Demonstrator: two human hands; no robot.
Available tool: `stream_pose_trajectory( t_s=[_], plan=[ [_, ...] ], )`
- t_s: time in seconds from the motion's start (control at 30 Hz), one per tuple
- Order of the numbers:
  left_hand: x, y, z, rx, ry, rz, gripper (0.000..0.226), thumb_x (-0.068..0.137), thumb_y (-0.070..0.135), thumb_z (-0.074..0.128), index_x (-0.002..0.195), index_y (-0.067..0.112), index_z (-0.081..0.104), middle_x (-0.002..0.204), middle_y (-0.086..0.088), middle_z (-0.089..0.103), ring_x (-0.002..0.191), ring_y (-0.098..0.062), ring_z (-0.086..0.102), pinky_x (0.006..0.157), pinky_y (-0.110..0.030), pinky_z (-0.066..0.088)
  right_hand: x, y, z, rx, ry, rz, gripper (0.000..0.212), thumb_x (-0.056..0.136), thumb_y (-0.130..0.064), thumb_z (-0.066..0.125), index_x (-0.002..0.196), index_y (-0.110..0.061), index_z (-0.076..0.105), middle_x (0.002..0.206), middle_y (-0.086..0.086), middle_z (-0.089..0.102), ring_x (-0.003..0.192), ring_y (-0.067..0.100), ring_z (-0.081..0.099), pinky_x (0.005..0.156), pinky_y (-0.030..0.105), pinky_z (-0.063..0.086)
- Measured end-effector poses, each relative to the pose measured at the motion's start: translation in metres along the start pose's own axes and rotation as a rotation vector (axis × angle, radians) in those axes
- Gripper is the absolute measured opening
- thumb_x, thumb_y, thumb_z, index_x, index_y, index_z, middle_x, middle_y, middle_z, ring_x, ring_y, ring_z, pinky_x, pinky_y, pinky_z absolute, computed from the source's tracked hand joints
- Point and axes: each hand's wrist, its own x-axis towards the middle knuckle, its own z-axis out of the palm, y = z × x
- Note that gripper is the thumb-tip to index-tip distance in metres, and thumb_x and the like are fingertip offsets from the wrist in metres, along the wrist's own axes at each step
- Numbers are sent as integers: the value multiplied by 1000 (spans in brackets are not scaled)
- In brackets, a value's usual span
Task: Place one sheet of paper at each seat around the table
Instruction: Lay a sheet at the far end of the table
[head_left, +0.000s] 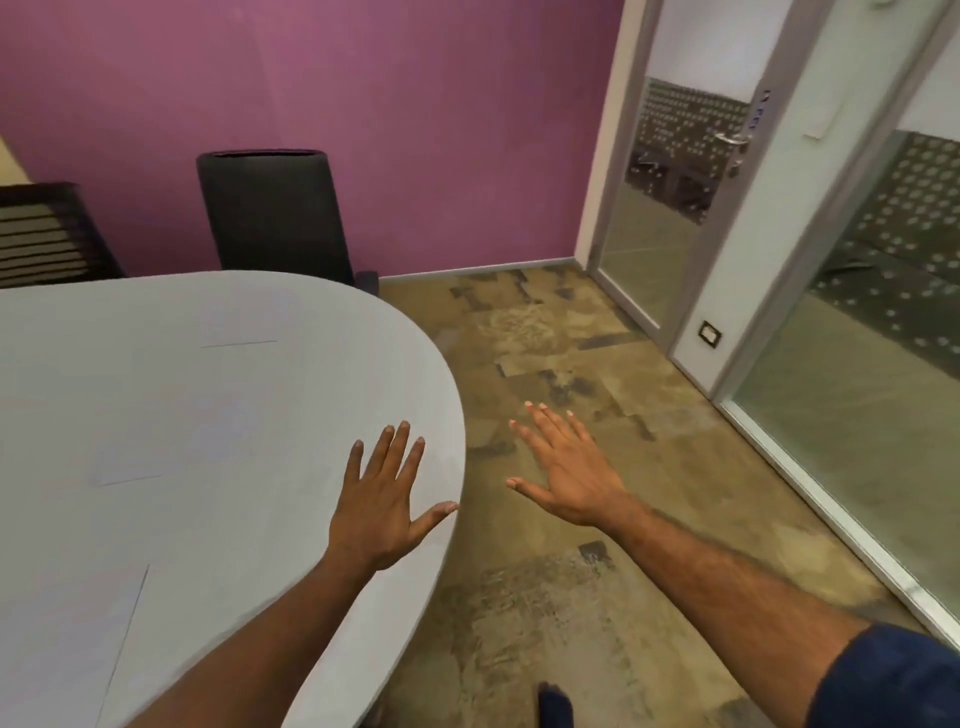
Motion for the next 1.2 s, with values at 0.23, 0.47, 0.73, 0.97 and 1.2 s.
stream_pose_trajectory(
  t_s=[0.23,0.47,0.73,0.97,1.2],
  plan=[
    [68,7,21,19,-48,-269,101,85,84,22,154,10,23,163,-6,16,150,-24,10,121,-46,-11,113,50,12,54,-52,-212,83,90,-74,28,156,-26,17,166,7,8,153,23,4,123,45,-2],
    [111,-1,36,8,-75,-446,104,82,87,20,156,15,11,165,-3,3,152,-22,-2,122,-48,-8,211,60,27,133,-91,-405,84,90,-75,27,157,-28,13,167,3,3,154,20,-1,121,40,-9],
    [143,-73,65,27,-91,-643,106,81,87,8,154,12,-10,163,-2,-14,150,-17,-17,123,-44,-10,323,36,59,132,-137,-614,82,91,-74,24,158,-28,9,167,2,-3,153,19,-6,124,41,-7],
    [191,-134,101,-45,-104,-775,106,80,88,3,151,12,-16,163,-3,-16,149,-18,-20,123,-40,-11,420,18,80,111,-185,-717,86,92,-72,24,158,-18,11,167,5,-3,153,18,-6,124,35,-6],
    [188,-153,116,-68,-109,-937,106,82,86,7,153,9,-9,163,-4,-12,151,-19,-15,121,-39,-11,492,-12,108,110,-232,-806,90,92,-73,22,158,-12,8,167,5,-1,153,17,-5,124,33,-5]
  ],
)
